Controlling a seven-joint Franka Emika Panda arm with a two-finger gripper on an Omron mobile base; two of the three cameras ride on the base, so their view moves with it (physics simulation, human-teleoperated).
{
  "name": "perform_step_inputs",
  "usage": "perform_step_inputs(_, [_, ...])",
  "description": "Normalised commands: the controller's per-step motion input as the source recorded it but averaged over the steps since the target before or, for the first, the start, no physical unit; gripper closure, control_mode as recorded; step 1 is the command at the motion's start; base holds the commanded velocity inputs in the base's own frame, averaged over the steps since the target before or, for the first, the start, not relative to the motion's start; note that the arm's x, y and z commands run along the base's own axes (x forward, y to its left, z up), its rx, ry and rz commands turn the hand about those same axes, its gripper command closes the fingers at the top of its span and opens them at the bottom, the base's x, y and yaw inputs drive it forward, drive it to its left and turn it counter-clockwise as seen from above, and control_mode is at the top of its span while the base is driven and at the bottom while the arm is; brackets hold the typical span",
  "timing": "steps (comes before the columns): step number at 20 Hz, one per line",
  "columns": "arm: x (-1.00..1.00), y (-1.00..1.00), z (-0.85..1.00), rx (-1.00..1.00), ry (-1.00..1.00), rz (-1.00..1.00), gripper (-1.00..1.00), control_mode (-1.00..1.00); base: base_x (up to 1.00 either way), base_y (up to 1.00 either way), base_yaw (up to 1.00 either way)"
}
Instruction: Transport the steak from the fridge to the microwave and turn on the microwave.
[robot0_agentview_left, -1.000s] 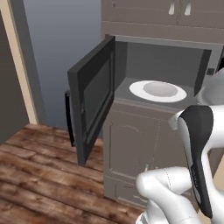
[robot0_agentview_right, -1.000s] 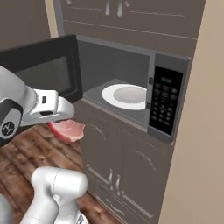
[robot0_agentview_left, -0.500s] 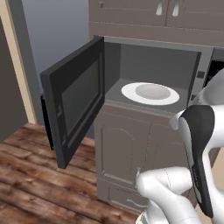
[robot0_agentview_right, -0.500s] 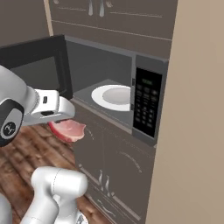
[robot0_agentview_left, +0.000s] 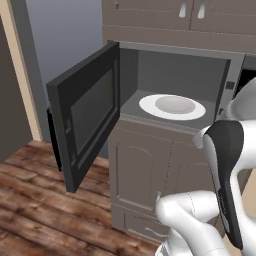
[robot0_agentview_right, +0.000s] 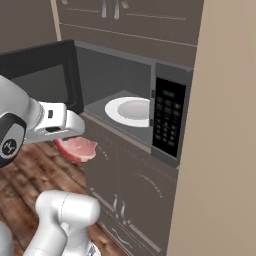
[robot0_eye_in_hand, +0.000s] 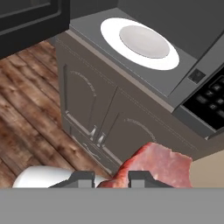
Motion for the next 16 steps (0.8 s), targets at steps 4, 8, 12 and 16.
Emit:
perform_step_inputs(4, [0.0,0.0,0.0,0.0,0.0,0.0,1.0,1.0,0.01,0.0,0.0])
perform_step_inputs(8, [0.32,0.07,-0.04,0.0,-0.06,0.0,1.0,-1.0,0.0,0.0,0.0])
perform_step_inputs(12, [0.54,0.0,-0.03,0.0,-0.03,0.06,1.0,-1.0,0.0,0.0,0.0])
perform_step_inputs(16, [0.49,0.0,-0.02,0.0,0.0,0.09,1.0,-1.0,0.0,0.0,0.0])
